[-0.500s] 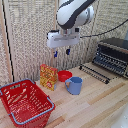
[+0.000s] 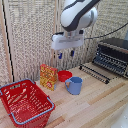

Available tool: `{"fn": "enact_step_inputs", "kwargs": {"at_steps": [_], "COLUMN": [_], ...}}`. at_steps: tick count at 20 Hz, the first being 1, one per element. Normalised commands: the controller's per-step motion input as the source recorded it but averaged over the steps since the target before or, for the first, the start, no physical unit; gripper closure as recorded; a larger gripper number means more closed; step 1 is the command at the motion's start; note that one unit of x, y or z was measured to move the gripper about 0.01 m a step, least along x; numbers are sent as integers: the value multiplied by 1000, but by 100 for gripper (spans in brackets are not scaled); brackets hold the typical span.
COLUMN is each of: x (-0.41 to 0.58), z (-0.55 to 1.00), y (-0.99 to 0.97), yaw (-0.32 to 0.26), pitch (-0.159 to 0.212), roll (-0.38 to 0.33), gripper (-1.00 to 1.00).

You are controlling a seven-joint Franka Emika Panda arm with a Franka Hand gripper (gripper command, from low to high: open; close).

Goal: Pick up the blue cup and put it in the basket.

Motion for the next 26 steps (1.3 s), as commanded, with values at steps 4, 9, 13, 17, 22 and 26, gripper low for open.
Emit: {"fn": "enact_step_inputs", "kwargs": {"at_steps": [4, 9, 13, 17, 22, 26], "x": [-289, -319, -294, -407, -135, 0], "z": [-290, -505, -500, -361, -479, -535], "y": [-645, -253, -141, -70, 0, 10], "yaw": [0, 0, 0, 0, 22, 70], "pitch": [-3, 7, 41, 58, 29, 0], "roll": [9, -22, -36, -44, -64, -91], "gripper": [-100, -100, -100, -100, -100, -100]}}
